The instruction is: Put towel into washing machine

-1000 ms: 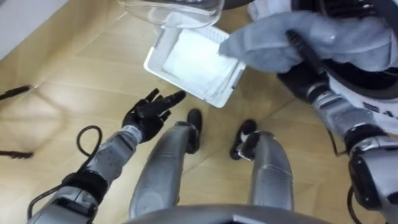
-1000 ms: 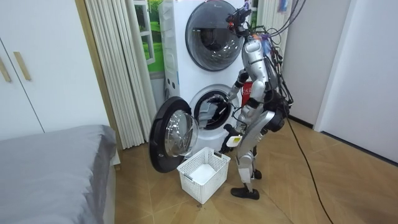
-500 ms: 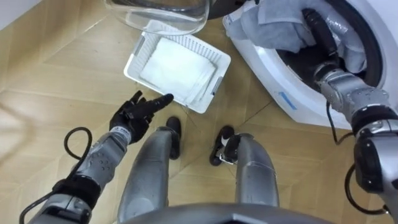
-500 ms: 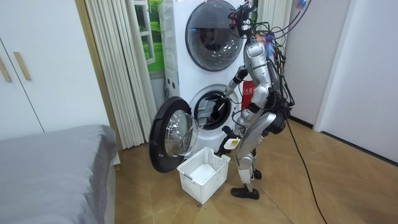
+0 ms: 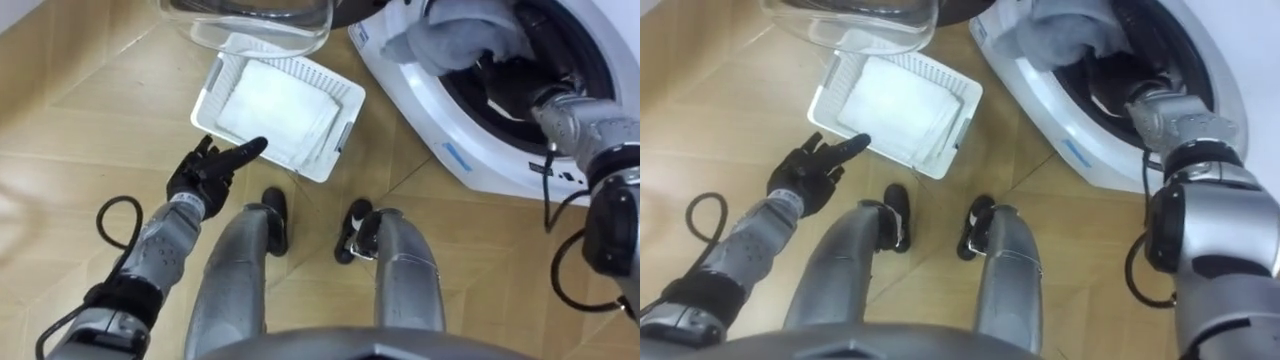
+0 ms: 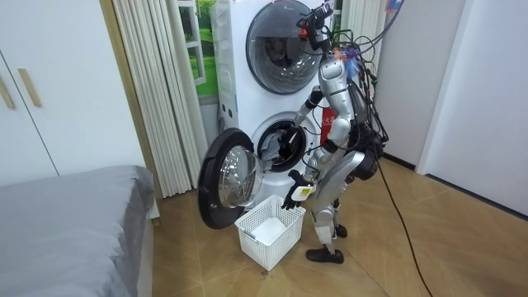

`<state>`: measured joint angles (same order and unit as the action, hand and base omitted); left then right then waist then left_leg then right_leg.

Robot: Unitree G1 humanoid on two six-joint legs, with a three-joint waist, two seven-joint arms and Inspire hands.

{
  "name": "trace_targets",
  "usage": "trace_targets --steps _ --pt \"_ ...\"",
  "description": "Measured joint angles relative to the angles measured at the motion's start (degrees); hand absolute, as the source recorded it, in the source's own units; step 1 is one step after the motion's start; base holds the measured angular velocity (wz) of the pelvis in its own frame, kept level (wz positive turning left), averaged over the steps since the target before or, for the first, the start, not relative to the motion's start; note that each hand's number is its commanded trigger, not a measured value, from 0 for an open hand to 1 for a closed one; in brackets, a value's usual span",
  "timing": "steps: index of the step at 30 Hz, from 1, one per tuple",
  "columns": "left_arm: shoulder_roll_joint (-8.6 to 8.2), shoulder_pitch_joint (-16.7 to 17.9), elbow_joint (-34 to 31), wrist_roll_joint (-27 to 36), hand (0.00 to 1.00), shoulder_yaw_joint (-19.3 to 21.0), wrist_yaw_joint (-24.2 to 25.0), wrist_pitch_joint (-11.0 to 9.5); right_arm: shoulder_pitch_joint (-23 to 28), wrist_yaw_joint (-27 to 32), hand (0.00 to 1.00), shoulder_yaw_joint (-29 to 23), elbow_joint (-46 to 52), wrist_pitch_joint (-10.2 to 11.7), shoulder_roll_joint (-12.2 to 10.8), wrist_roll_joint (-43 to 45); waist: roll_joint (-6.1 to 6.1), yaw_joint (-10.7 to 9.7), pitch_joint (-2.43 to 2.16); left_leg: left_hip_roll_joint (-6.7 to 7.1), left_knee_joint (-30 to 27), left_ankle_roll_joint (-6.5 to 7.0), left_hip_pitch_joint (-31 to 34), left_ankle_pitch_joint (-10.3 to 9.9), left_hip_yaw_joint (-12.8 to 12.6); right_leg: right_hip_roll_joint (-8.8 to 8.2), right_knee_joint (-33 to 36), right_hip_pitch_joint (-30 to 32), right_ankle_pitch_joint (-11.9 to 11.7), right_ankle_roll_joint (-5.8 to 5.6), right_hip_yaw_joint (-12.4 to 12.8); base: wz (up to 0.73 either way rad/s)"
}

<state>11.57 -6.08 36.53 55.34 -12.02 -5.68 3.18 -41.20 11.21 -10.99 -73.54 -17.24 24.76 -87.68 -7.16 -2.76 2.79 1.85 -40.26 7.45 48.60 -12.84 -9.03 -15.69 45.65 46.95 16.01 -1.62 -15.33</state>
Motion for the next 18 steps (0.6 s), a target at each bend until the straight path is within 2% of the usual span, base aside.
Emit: trace_targets --steps 3,5,8,18 --pt "-0.23 -0.7 -0.6 0.0 0.0 -1.3 -1.2 -0.1 0.0 3.7 0.0 0.0 -0.3 1.6 1.1 0.5 0.34 0.1 0.12 -0.19 0.0 0.01 0.0 0.0 -0.1 0.04 -0.2 -0.1 0.0 0.06 -0.2 0.01" --pt "-0.42 -1.4 -0.6 0.0 0.0 -2.0 -1.5 -0.1 0.0 7.0 0.0 0.0 -0.1 3.9 1.1 0.3 1.03 0.8 0.17 -0.69 0.2 0.01 0.0 0.0 -0.2 0.69 -1.1 -0.2 -0.3 0.19 -0.1 -0.08" --pt "-0.42 -1.6 -0.6 0.1 0.0 -1.9 -1.5 -0.1 0.2 11.1 0.0 0.0 -0.1 6.1 1.1 0.2 1.6 1.4 0.22 -1.05 1.1 -0.07 -1.0 0.1 -0.5 1.13 -2.3 -1.1 -0.8 0.32 -0.2 -0.09" --pt "-1.2 -2.2 -0.6 0.0 0.0 -4.9 -1.4 -1.8 1.5 17.4 0.0 0.0 -0.1 8.8 1.0 -0.8 1.9 1.7 0.13 -1.13 4.5 -0.08 -3.4 0.4 -2.0 1.73 -5.3 -2.9 -1.7 -0.3 0.3 -0.03"
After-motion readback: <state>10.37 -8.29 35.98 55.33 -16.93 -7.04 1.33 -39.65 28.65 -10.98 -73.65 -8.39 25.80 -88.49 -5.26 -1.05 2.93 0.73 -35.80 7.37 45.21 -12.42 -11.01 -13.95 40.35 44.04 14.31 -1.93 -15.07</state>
